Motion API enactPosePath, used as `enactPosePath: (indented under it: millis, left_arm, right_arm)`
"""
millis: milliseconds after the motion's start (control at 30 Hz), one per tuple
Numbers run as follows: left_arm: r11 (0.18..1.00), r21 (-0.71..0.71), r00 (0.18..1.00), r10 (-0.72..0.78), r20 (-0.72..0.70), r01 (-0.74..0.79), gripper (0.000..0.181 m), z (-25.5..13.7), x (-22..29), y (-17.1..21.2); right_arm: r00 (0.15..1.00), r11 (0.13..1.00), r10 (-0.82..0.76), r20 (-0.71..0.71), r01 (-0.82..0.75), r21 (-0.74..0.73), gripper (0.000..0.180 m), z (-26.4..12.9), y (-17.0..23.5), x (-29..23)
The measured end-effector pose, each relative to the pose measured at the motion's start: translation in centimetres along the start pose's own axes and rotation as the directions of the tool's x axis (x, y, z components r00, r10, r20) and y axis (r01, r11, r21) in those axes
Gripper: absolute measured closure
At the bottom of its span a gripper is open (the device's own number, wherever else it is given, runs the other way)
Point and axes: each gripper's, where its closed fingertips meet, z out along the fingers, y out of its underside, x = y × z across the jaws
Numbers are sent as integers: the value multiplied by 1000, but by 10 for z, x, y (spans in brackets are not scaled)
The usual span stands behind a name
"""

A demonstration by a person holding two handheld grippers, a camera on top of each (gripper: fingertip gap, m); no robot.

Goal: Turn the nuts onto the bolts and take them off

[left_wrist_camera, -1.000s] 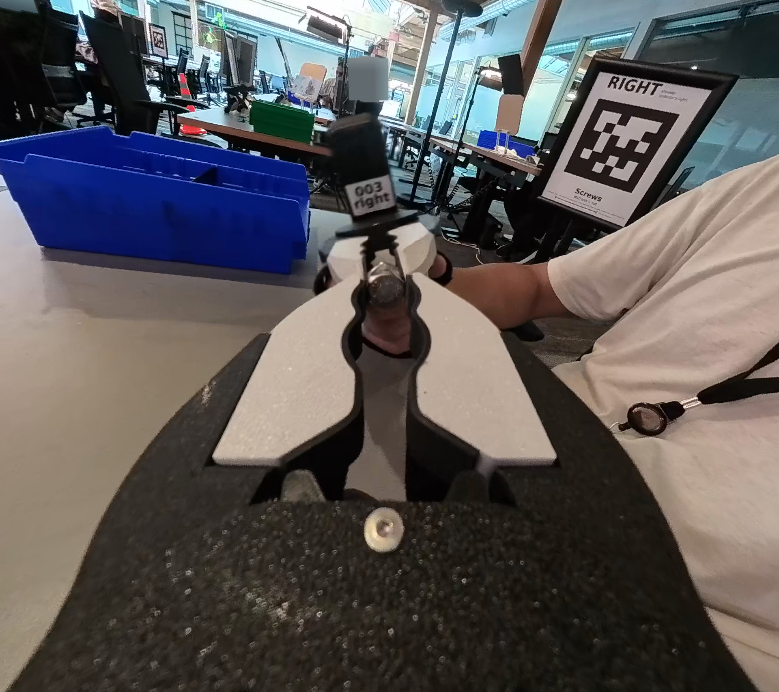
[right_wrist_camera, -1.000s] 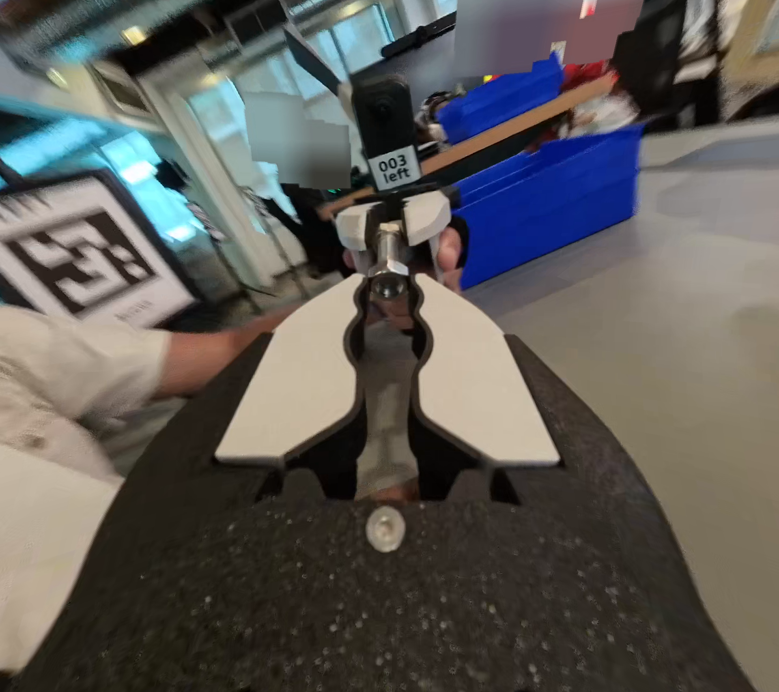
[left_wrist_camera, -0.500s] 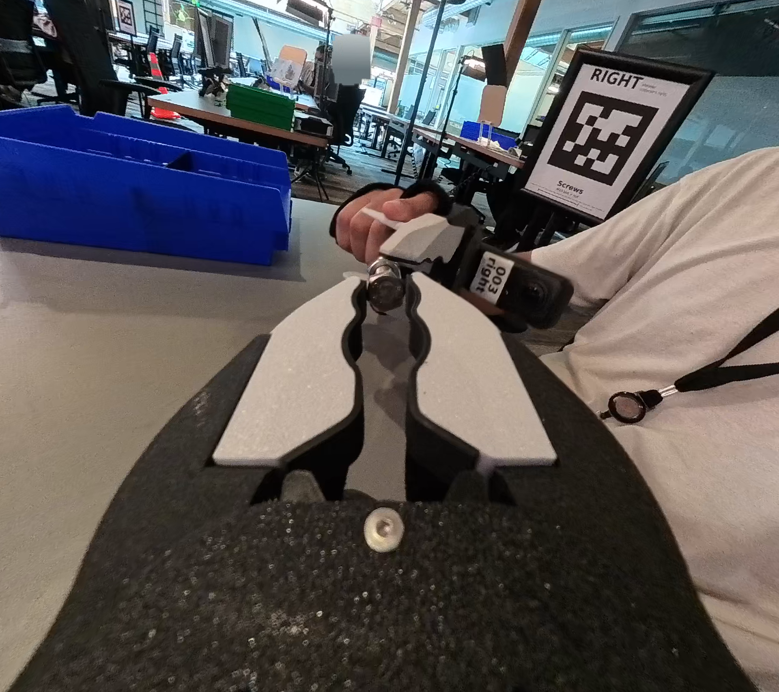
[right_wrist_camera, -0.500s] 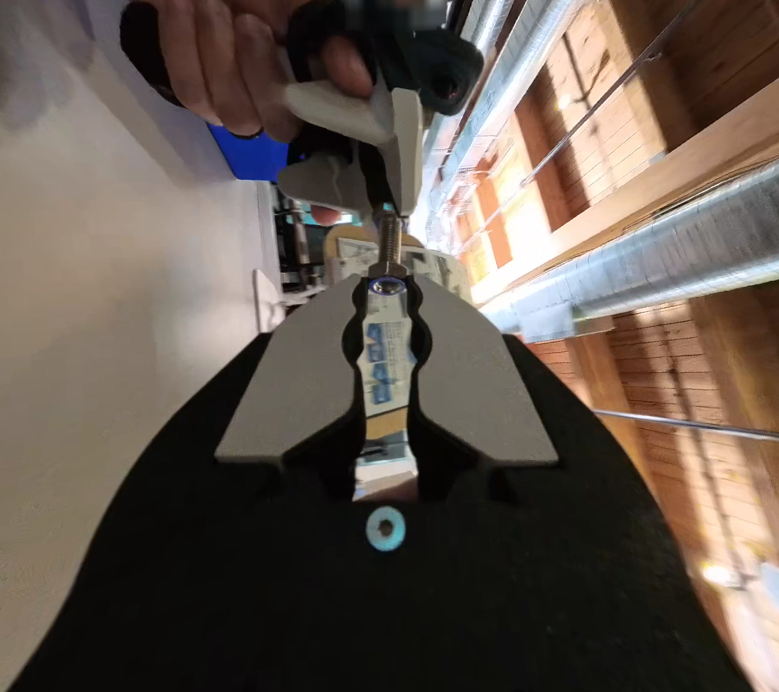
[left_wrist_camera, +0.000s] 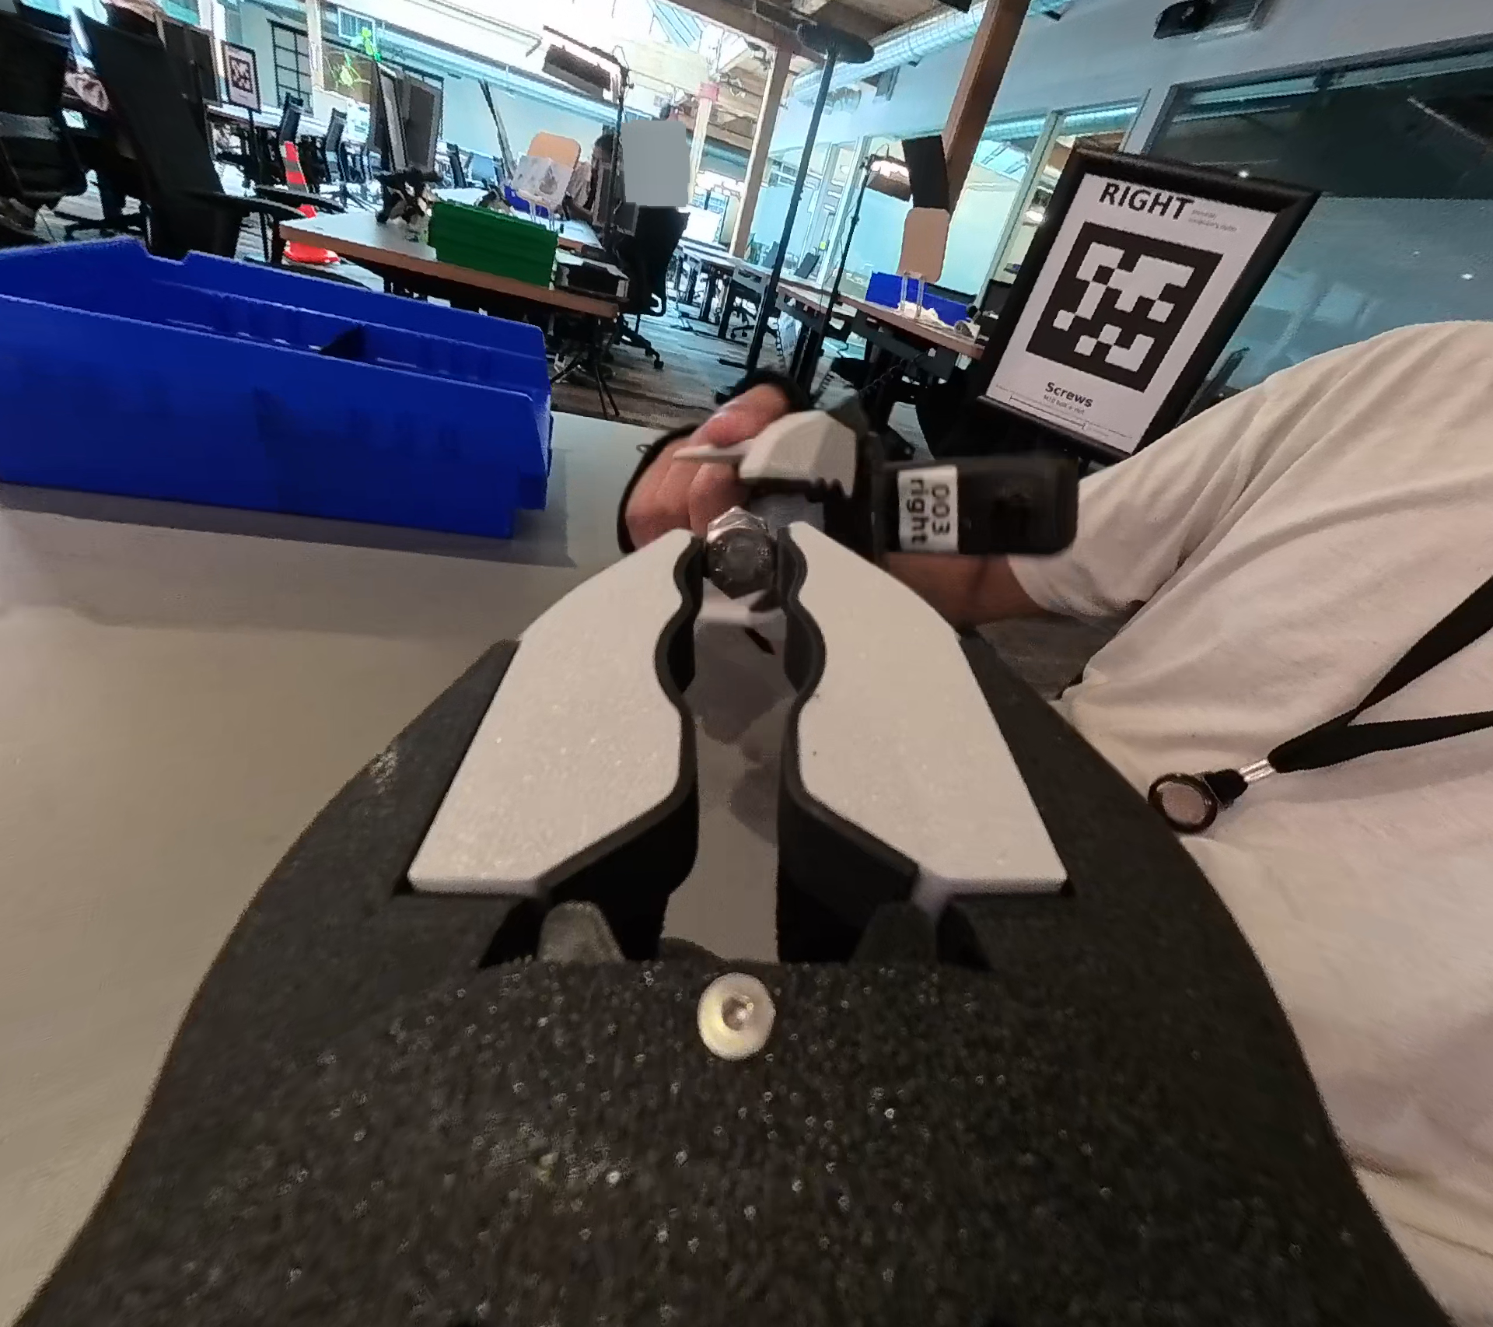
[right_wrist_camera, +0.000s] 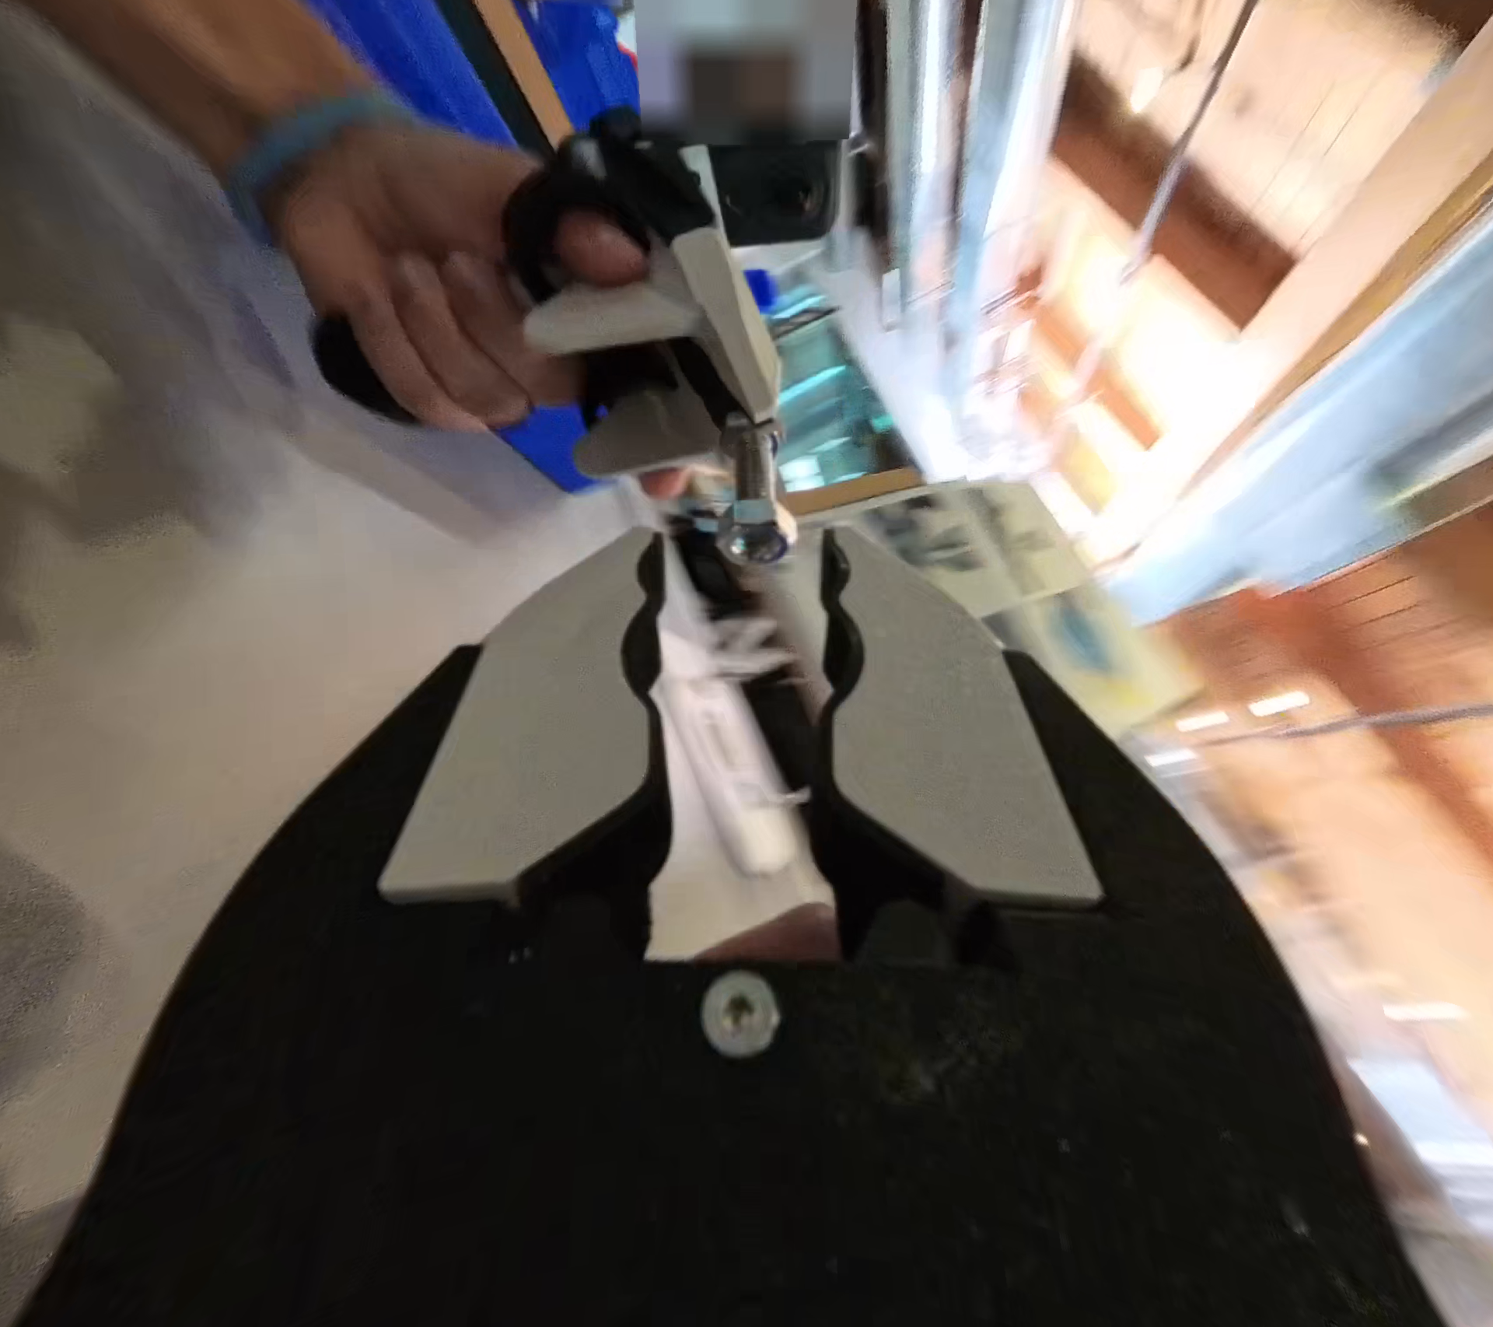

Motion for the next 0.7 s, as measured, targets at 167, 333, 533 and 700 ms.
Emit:
enactPosePath:
  millis: [167,333,533,700]
  left_arm:
    - [1000,15,1000,7,5,-7,164,-2,0,-3]
    - [1000,14,1000,14,16,-14,164,-3,-1,-4]
    - [1000,6,1000,14,16,-14,164,-2,-1,-2]
    - [1000,2,1000,6,-4,-6,164,-1,2,-2]
  right_arm:
    - [446,481,841,305,-875,-48,133,6,-8,-1]
    - [-99,-43,916,388,-987,-152,131,8,-5,0]
    - [-77,-31,921,381,-992,-124,162,9,-4,1]
    - [512,539,818,260,-841,-38,162,7,-3,-6]
